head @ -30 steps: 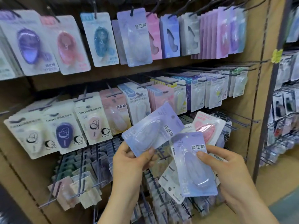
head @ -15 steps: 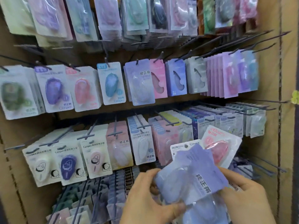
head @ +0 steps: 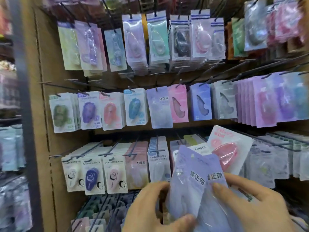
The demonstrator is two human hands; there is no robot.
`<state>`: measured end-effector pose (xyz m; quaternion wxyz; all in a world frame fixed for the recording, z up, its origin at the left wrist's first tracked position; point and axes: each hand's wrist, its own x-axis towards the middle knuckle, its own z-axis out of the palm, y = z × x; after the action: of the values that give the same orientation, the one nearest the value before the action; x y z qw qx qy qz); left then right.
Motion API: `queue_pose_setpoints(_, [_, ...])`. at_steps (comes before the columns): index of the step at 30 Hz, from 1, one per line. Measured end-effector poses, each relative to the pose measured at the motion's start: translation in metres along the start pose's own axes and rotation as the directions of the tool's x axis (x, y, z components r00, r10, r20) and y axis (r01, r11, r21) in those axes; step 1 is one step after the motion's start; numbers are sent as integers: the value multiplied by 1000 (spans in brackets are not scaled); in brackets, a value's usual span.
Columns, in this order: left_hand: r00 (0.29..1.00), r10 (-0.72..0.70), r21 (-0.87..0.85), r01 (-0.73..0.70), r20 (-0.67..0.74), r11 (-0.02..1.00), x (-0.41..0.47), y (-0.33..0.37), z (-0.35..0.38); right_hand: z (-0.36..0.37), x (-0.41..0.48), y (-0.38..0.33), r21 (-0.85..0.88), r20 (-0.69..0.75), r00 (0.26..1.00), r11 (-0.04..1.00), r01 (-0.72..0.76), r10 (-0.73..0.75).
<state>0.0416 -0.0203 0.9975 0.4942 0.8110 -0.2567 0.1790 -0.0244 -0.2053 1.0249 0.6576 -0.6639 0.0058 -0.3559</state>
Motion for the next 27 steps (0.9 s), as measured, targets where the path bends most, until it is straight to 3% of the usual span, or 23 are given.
queue_pose_setpoints(5, [996, 24, -77, -31, -85, 997, 8, 15, -8, 3, 22, 0, 86, 9, 995, 991, 99, -100])
queue_pose_setpoints(9, [982, 106, 160, -80, -155, 984, 39, 38, -36, 6, 39, -8, 232, 52, 998, 972, 31, -44])
queue_pose_setpoints(13, [928, 281, 598, -85, -242, 797, 96, 50, -51, 7, 51, -20, 301, 92, 996, 954, -22, -6])
queue_pose_setpoints(15, [915, 314, 697, -52, -254, 716, 119, 54, -54, 8, 56, -19, 313, 98, 995, 948, -57, 28])
queue_pose_setpoints(21, [924, 298, 807, 19, -239, 590, 163, 50, -50, 13, 61, -18, 348, 114, 990, 930, -117, 82])
queue_pose_setpoints(27, [916, 325, 846, 27, -234, 533, 170, 57, -47, 12, 64, -17, 349, 125, 988, 928, -130, 92])
